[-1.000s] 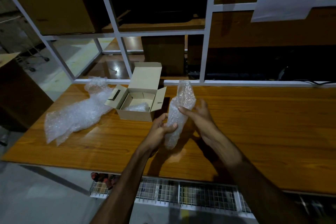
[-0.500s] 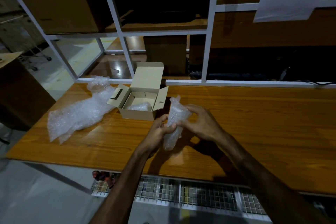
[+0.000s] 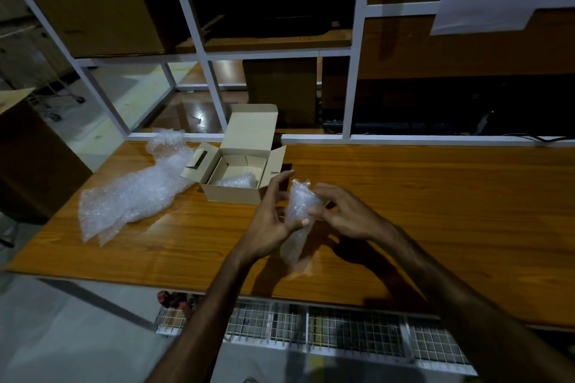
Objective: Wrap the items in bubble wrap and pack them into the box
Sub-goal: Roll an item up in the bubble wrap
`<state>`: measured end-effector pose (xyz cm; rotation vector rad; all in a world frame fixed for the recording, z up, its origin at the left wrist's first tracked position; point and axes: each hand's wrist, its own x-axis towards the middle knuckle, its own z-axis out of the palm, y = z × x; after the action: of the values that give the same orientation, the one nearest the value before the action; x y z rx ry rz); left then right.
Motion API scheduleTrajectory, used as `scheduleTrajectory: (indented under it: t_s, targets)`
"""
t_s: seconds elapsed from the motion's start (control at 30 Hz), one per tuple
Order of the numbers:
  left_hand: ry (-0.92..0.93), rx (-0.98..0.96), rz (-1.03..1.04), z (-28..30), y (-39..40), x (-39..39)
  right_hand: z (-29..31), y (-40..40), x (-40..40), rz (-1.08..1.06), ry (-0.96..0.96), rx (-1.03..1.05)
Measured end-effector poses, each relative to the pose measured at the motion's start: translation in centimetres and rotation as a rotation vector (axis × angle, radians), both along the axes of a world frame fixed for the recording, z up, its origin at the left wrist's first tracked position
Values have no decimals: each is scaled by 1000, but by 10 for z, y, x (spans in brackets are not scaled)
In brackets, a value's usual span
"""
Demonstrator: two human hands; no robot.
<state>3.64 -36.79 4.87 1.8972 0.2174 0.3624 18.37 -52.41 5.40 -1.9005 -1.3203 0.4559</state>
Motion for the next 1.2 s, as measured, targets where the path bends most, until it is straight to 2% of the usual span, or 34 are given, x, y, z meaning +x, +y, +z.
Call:
scheduleTrajectory:
  t_s: [0.17, 0.33, 0.4, 0.53, 0.63, 0.8, 0.93, 1.13, 1.2]
  targets:
    - [-3, -16, -27, 0, -1, 3, 1, 2, 5, 1, 35, 9]
    - [-10, -55, 29, 4, 5, 11, -3, 4, -3, -191, 219, 227]
    - [-15, -20, 41, 5, 5, 14, -3, 4, -6, -232, 206, 239]
    - [13, 62, 11, 4, 7, 19, -4, 4, -4, -151, -7, 147]
    - [47, 80, -7, 5, 9, 20, -6, 4, -1, -101, -85, 43]
    - [32, 21, -23, 9, 8, 21, 1, 6, 5, -90, -90, -29]
    - [25, 65, 46, 5, 7, 20, 11, 5, 12, 1, -79, -97]
    - [14, 3, 113, 4, 2, 19, 18, 12, 15, -2, -20, -182]
    - [15, 5, 120, 5, 2, 19, 17, 12, 17, -1, 60, -203]
